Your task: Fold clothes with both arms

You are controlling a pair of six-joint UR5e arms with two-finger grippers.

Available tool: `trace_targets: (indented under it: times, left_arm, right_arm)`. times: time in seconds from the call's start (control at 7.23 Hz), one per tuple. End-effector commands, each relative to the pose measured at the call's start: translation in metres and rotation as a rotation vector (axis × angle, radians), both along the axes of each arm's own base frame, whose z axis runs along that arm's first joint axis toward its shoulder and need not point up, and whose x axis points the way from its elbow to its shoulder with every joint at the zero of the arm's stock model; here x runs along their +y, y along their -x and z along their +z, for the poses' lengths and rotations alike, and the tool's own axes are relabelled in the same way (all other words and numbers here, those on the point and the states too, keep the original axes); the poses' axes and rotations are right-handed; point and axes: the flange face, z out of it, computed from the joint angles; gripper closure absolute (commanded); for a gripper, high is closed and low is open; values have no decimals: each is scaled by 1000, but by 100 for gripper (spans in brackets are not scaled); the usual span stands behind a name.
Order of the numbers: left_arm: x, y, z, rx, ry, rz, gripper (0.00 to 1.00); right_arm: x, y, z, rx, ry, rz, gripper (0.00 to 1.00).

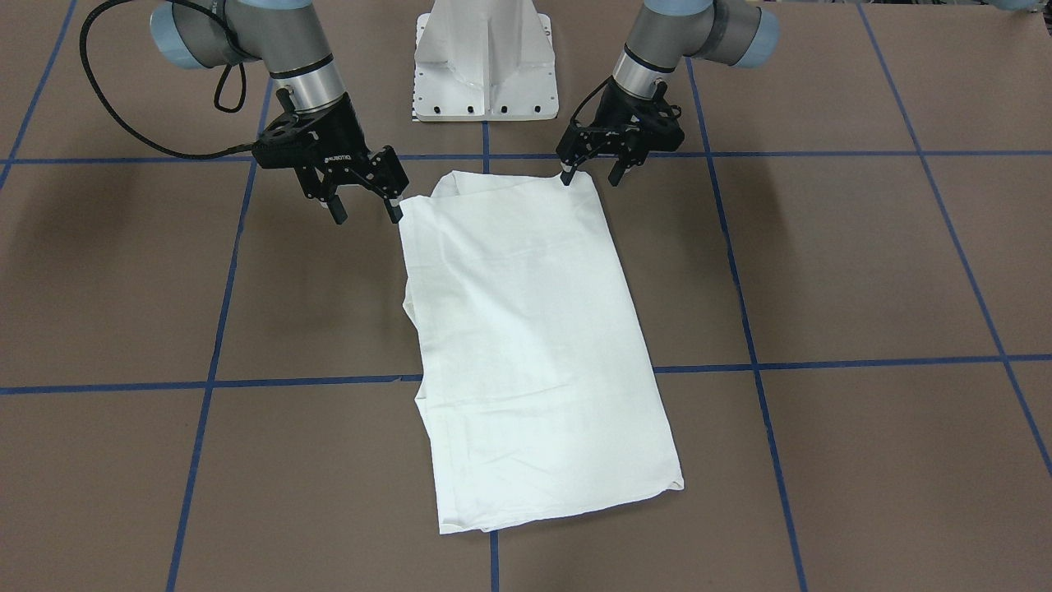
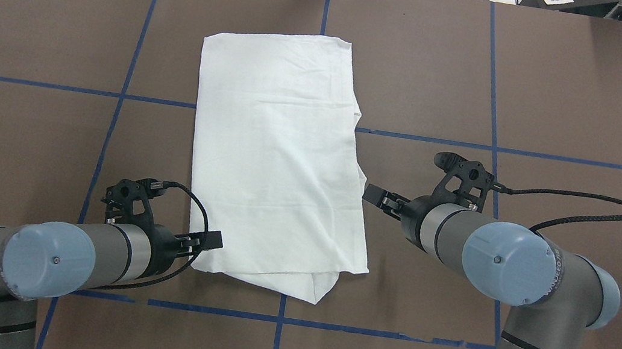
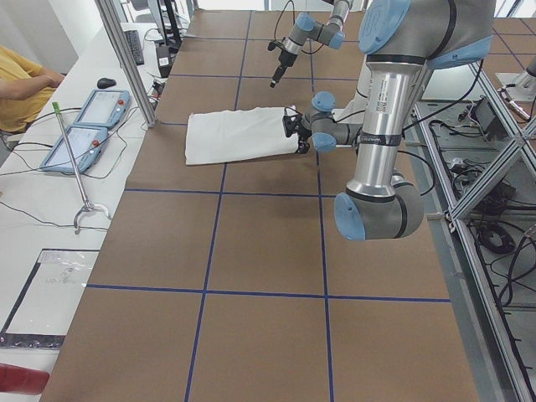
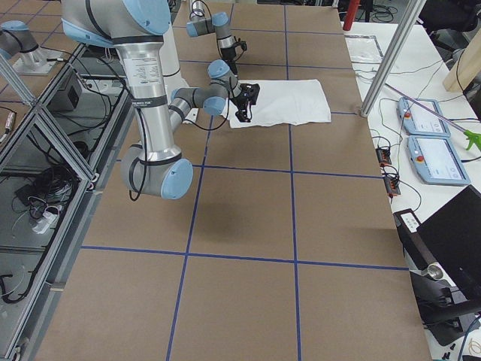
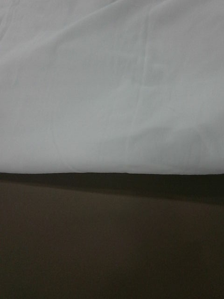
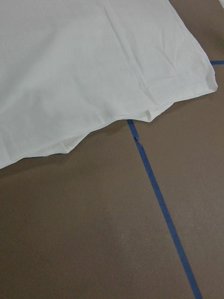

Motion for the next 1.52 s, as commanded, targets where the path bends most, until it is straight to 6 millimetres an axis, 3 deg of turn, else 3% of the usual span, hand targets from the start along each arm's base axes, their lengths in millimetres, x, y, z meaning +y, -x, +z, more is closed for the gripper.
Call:
trace_targets:
  times: [0.0,0.41,0.55,0.69,0.83,0.97,1.11,1.24,1.38]
  left_arm:
    - [9,-9,4,6,1,16,7]
    - [25,-20,8,-2,2,47,10]
    - [25,-20,4,5,4,46,33]
    - [24,-22,-1,13,2,49,86]
    - [24,-21,-4,18,-3,48,100]
    - [21,-17,-7,23,-11,45,100]
    - [17,-16,-6,20,-11,36,87]
    - [16,-15,-5,18,-11,34,87]
    - [17,-15,-5,18,-11,35,45]
  right_arm:
    - [0,0,1,2,0,2,0]
    - [-1,2,4,8,3,2,0]
    - [-1,2,5,9,3,2,0]
    - [0,3,5,9,3,1,0]
    - [0,3,5,9,3,1,0]
    - [0,3,5,9,3,1,0]
    - [0,3,4,8,3,1,0]
    - [-1,3,4,8,3,3,0]
    - [-1,3,4,8,3,3,0]
